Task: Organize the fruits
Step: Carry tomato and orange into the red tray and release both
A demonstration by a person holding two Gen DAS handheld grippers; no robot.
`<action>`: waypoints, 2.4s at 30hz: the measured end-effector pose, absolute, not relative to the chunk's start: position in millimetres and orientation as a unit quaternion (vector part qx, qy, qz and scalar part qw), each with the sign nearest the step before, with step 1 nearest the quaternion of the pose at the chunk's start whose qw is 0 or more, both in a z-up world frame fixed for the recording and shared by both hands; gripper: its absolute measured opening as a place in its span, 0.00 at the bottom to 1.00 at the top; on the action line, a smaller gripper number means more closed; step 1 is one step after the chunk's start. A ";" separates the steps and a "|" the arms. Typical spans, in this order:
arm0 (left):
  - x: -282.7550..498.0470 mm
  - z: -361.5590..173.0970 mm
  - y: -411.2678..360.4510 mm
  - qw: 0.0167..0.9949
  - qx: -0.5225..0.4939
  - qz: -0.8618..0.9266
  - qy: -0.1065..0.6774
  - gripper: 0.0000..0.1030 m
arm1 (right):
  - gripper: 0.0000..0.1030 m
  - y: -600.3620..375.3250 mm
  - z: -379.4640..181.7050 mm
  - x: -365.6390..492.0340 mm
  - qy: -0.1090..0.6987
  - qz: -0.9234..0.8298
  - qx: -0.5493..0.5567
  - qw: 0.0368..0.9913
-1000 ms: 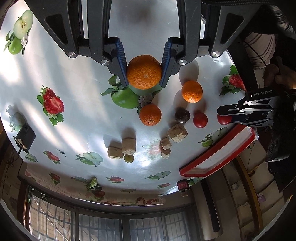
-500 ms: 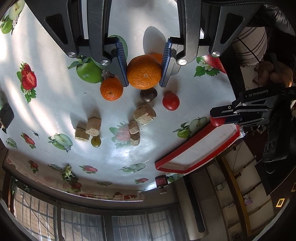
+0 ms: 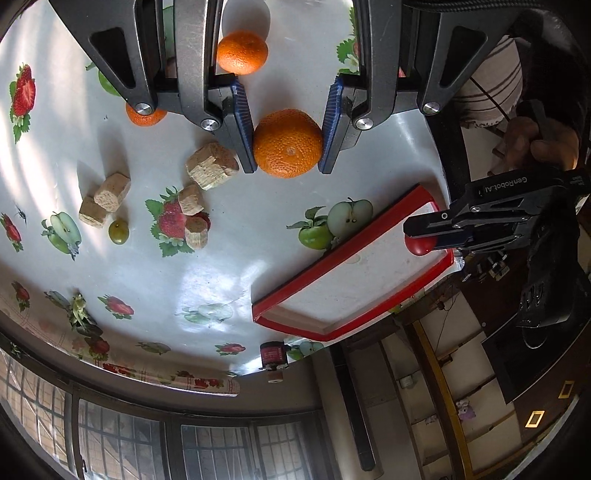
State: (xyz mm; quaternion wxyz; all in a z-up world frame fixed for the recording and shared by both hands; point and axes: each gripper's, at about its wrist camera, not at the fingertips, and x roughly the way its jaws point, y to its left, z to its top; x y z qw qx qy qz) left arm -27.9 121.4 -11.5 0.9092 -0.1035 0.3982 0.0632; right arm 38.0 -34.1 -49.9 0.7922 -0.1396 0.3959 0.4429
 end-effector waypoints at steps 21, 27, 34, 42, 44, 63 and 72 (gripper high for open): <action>-33.7 -20.5 212.6 0.894 -0.148 0.146 0.396 0.29 | 0.33 111.8 -52.7 61.6 0.404 0.503 -0.147 0.750; -25.9 -27.3 228.2 0.888 -0.155 0.156 0.403 0.29 | 0.33 145.9 -64.2 77.6 0.416 0.498 -0.152 0.745; -19.1 -40.9 242.0 0.879 -0.166 0.165 0.416 0.29 | 0.33 177.6 -81.6 91.2 0.428 0.491 -0.171 0.739; -10.9 -58.0 246.6 0.867 -0.169 0.171 0.436 0.29 | 0.33 194.9 -102.4 96.5 0.435 0.478 -0.201 0.736; -8.9 -63.6 246.1 0.862 -0.168 0.172 0.446 0.29 | 0.35 198.3 -108.0 95.5 0.438 0.477 -0.210 0.733; -25.6 -38.5 223.0 0.871 -0.150 0.189 0.429 0.46 | 0.60 132.6 -56.9 74.5 0.400 0.480 -0.157 0.765; -24.9 -23.8 197.2 0.881 -0.139 0.170 0.419 0.46 | 0.61 78.4 -45.9 63.1 0.395 0.463 -0.143 0.781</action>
